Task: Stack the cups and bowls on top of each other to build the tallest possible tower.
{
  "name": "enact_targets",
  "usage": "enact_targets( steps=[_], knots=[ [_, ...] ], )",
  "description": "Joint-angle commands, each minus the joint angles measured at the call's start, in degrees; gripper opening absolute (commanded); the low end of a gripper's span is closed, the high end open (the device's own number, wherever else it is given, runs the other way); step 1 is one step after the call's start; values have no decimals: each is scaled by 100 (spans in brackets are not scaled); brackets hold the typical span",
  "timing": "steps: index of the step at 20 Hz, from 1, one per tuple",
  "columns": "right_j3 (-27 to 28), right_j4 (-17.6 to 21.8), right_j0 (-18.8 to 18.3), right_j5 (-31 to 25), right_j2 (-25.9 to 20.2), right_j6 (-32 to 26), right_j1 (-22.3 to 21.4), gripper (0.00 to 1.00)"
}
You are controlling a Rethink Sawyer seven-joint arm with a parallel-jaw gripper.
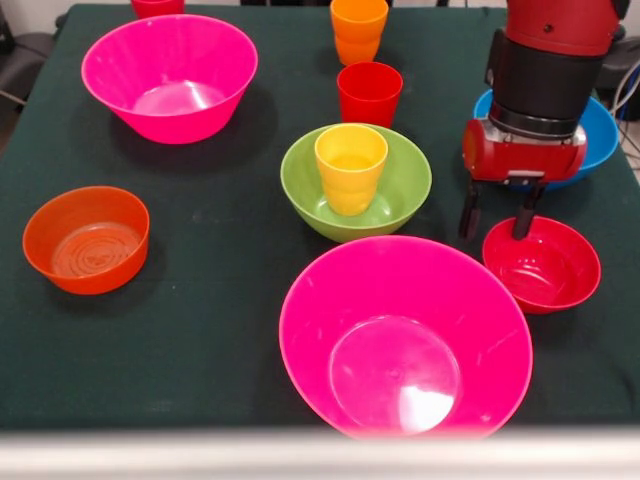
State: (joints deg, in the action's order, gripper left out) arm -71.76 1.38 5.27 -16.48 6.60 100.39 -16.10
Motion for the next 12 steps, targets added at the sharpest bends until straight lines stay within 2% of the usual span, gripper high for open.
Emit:
enact_targets(
  steps=[1, 12],
  knots=[
    [-440, -10, 118, 338, -77, 1114, 276, 100],
    [-206, -141, 331, 412, 113, 1263, 517, 100]
  ],
)
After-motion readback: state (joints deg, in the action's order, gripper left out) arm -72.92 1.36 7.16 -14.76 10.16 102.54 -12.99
